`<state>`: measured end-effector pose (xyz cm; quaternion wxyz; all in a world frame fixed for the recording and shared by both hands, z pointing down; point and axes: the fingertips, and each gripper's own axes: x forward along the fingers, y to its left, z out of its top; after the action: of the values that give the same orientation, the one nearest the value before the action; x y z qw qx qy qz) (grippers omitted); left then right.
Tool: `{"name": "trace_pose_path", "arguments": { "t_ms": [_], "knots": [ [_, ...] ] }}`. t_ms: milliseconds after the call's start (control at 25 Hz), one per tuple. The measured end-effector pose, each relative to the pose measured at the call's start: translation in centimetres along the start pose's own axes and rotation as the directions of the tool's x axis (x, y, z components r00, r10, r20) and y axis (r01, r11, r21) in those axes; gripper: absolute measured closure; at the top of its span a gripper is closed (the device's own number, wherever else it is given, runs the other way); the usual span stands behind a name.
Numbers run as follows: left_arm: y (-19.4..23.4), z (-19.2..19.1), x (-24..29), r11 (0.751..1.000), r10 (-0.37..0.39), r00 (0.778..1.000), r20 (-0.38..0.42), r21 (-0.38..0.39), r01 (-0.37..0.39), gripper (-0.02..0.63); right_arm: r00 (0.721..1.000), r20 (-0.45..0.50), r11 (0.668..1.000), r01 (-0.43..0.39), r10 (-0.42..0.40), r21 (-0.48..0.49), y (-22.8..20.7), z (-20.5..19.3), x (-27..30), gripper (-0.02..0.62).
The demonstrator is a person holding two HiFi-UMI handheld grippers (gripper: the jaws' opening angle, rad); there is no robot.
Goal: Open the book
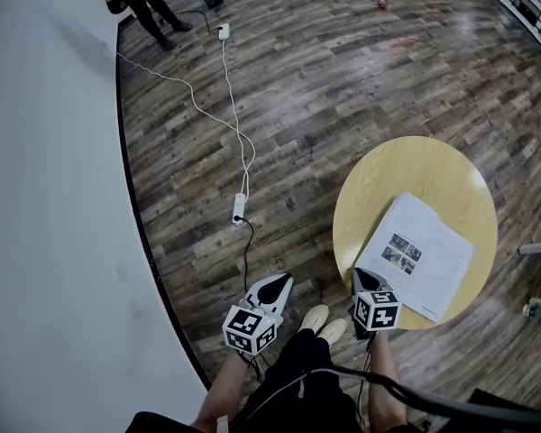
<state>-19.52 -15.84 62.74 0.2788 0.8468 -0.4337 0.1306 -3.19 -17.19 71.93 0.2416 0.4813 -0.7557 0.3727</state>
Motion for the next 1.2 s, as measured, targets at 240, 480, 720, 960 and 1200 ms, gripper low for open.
{"name": "trace_pose_path", "arguments": {
  "t_ms": [240,480,720,960,1200],
  "knots": [
    [0.8,-1.1,0.2,1.0,0.003,1.0,-0.011,-0.024,-0.004,0.607,1.0,-0.024,1.0,-0.003,0.003,-0.004,-0.1,-0.5,1.4,0.591],
    [0.7,-2.9,0.5,0.999,-0.005,0.999,-0.035,-0.051,0.003,0.607,0.999,-0.04,1.0,-0.007,0.006,-0.015,-0.1,-0.9,2.2,0.591],
    [0.6,-3.2,1.0,0.998,-0.007,0.999,-0.039,-0.062,0.005,0.607,0.999,-0.052,1.0,-0.014,0.012,-0.028,0.1,-0.9,2.5,0.591],
    [0.4,-2.4,0.8,0.998,-0.01,0.999,-0.033,-0.054,0.008,0.607,0.999,-0.044,1.0,-0.015,0.015,0.01,0.1,-0.7,2.6,0.59],
    [0.5,-2.2,0.3,0.999,-0.005,1.0,-0.027,-0.053,0.004,0.607,0.99,-0.027,0.989,-0.133,0.135,0.071,2.0,-0.4,2.6,0.414]
  ]
}}
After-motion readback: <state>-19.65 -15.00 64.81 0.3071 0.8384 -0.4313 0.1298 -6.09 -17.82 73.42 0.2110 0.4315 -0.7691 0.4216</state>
